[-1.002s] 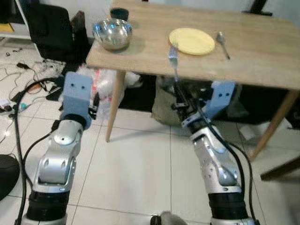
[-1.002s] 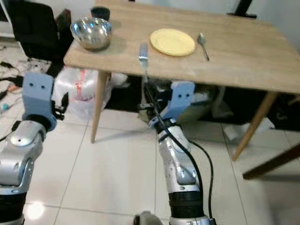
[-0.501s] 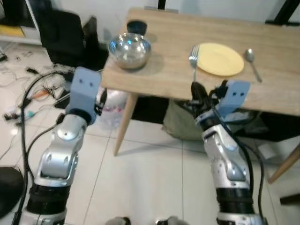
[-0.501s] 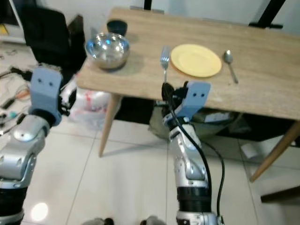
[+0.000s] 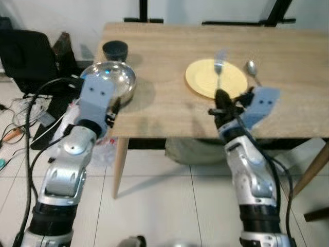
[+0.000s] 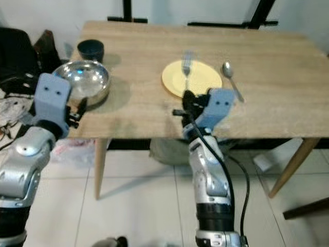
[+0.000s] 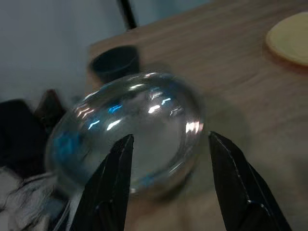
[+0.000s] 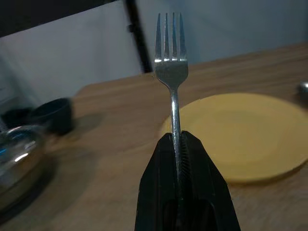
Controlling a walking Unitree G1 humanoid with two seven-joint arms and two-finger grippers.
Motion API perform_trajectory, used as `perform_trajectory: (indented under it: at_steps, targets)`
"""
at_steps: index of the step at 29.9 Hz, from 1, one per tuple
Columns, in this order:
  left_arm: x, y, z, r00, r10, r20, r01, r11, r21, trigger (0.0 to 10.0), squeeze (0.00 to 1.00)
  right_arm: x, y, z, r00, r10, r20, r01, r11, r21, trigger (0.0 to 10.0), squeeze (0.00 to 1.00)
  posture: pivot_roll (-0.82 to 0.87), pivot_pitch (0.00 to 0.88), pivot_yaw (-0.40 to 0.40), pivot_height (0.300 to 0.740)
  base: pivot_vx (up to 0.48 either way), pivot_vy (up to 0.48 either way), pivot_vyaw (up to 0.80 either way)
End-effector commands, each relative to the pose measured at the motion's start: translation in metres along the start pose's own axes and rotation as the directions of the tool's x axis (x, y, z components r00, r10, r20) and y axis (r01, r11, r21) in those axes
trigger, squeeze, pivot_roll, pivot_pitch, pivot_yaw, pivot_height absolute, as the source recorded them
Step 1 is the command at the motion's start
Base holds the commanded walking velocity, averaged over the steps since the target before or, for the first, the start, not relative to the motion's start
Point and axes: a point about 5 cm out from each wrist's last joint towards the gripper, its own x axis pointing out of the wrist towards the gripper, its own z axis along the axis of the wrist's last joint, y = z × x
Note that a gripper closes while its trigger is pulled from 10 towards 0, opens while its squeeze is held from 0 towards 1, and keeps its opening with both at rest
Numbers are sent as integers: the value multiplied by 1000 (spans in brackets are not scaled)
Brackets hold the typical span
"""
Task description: Setting the table
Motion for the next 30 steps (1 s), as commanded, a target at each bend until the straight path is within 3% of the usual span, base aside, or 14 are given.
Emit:
perform_trajectory:
  at_steps: [1,10,14,16,21,30]
  targets:
    - [0,-3,-3,1000,-12,-8,12,1000,2,10000,0,-1,-4,-1,1000,-17,-1,17,1000,6,10000,0,12,51,47,740,480,0,0]
    - [0,-3,0,1000,-24,14,24,999,25,10000,0,1,-1,0,1000,-5,5,5,1000,3,10000,0,14,48,47,740,480,0,0]
    - [-2,-5,6,997,-59,53,58,998,17,10000,0,2,9,-2,998,66,-20,-65,998,17,10000,0,14,48,47,740,231,0,0]
    - [-3,-5,10,994,-82,76,82,997,8,10000,0,1,20,-7,989,139,-58,-137,990,25,10000,0,17,43,44,740,0,0,0]
    - [-5,-3,16,989,-107,100,108,994,-2,10000,0,2,34,-17,981,164,-104,-161,986,41,10000,0,17,43,44,740,0,0,0]
    - [-23,17,29,929,-341,140,347,938,-20,10000,0,14,83,-37,935,271,-227,-237,958,163,10000,0,58,42,30,740,0,0,0]
